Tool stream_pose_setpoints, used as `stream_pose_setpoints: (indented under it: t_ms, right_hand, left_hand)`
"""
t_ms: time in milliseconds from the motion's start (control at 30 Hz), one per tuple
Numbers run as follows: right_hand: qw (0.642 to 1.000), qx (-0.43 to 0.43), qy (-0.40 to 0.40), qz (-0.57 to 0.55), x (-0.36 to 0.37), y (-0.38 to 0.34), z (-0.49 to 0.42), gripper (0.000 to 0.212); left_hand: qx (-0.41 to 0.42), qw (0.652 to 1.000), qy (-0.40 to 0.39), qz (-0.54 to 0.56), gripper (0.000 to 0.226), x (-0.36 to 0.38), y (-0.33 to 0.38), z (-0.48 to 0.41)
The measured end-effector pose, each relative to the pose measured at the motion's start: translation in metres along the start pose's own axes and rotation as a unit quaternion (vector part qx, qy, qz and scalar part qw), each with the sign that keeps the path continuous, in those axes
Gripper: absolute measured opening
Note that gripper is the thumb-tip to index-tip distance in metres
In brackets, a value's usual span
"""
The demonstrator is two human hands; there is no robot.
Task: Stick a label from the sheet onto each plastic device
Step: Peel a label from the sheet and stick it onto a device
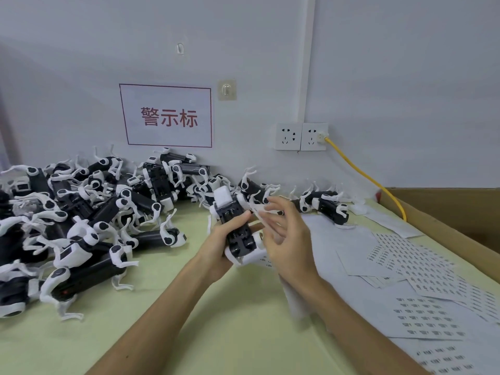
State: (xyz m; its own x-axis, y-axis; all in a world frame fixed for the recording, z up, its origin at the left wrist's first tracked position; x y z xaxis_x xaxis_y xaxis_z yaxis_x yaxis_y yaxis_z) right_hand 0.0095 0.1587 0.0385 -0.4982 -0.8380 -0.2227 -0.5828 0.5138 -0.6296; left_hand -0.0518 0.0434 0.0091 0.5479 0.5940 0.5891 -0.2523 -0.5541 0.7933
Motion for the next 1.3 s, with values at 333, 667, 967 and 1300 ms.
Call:
stream_pose_setpoints:
  t_ms: [333,667,967,1300]
  right_hand:
    - [1.000,-0.029,0.001,-0.002,0.002,-0.010,0.001,0.035]
    - [0.999,-0.026,0.024,0.023,-0.005,-0.007,-0.001,0.028]
    - [1.000,-0.001,0.022,0.022,-0.005,-0.006,-0.001,0.022]
    - [0.999,-0.003,0.023,0.044,-0.005,-0.003,-0.004,0.017]
  left_hand:
    - [0.067,0.983,0.151,-0.084,0.012,-0.028,0.007,0.000]
    - [0.091,0.988,0.075,-0.098,0.008,-0.010,0.011,0.000]
    - [0.089,0.984,0.100,-0.120,0.011,-0.010,0.013,0.003]
    - [0.096,0.985,0.070,-0.125,0.015,-0.006,0.012,0.001]
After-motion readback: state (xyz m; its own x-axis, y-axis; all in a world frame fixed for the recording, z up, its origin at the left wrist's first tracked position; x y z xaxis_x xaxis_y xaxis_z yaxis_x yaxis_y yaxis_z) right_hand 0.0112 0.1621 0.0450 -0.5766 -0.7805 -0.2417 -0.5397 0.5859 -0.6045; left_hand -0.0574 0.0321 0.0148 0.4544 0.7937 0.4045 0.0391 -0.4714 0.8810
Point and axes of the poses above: each hand's wrist, its own z-axis away from the middle knuckle, its own x-axis out of the palm, y = z × x, the point moved 7 cm from there along -z, towards the middle knuckle, and after that the axes turned 6 degrees about z, right-handed, at the moved point
